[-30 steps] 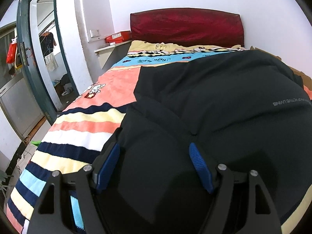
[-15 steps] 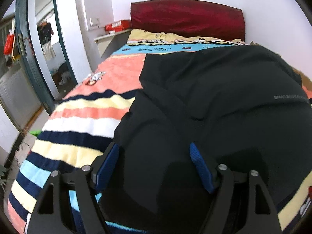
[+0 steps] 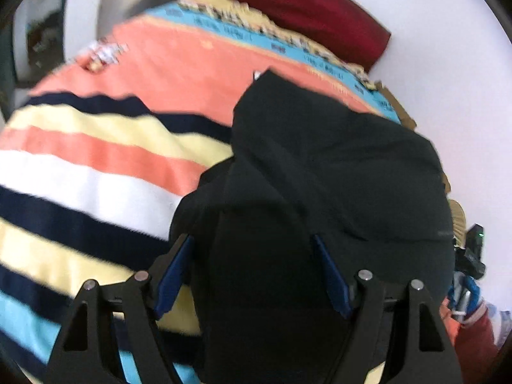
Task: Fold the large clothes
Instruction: 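Lift the held side edge and fold it over onto the jacket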
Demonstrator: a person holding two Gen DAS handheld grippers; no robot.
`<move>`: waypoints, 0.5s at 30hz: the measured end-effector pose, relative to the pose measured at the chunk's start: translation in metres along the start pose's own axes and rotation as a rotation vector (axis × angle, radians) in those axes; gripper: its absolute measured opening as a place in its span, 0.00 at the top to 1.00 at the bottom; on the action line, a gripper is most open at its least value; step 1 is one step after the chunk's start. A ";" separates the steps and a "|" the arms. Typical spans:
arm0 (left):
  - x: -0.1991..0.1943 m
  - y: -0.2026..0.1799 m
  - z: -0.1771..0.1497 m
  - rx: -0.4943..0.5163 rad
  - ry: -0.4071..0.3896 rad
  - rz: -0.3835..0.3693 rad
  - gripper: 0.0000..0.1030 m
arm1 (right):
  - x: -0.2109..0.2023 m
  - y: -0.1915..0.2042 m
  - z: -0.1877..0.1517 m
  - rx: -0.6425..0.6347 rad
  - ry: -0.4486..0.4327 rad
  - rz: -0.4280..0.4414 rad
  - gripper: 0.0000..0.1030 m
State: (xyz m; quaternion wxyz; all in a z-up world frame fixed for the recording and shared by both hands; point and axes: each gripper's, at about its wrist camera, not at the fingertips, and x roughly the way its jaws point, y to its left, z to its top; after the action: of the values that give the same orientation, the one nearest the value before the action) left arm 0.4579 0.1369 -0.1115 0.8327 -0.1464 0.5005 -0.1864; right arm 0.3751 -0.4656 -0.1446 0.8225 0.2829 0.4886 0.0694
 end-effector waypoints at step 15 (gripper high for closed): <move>0.051 0.012 -0.023 -0.074 0.072 -0.299 0.05 | 0.059 -0.017 -0.006 0.012 0.120 0.248 0.00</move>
State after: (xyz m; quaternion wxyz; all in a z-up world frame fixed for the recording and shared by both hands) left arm 0.4616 0.1229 -0.1666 0.7711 -0.2429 0.5093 -0.2950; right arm 0.3981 -0.4540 -0.2007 0.7753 0.3413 0.4983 0.1846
